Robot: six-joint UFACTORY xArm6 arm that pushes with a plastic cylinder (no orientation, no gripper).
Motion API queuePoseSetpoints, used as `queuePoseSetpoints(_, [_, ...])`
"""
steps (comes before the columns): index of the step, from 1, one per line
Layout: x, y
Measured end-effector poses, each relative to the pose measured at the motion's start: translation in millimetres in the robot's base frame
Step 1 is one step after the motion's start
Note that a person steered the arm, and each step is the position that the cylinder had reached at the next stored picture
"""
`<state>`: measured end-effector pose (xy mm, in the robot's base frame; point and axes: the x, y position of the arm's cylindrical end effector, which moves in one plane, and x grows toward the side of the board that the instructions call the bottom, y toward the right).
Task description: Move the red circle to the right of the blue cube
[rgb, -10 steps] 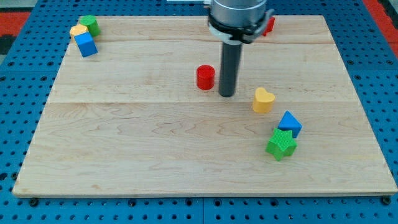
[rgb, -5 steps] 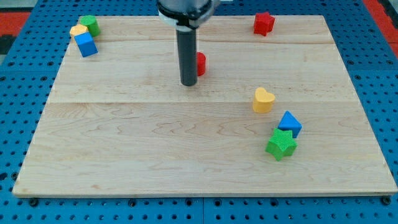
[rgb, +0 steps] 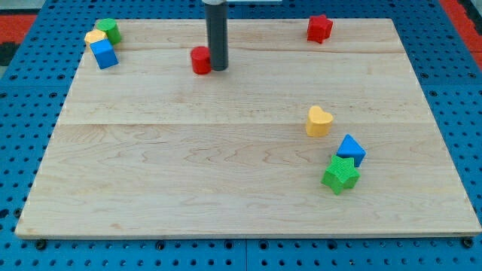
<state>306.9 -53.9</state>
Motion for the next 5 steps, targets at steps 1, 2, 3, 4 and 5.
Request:
queuePoseSetpoints(1, [-28.6,-38.5])
queuePoseSetpoints(2, [-33.4,-109.3])
queuePoseSetpoints(3, [-28.2,-126.2])
queuePoseSetpoints(4, [-24.4,-148.6])
queuePoseSetpoints(5, [20.7,-74.9])
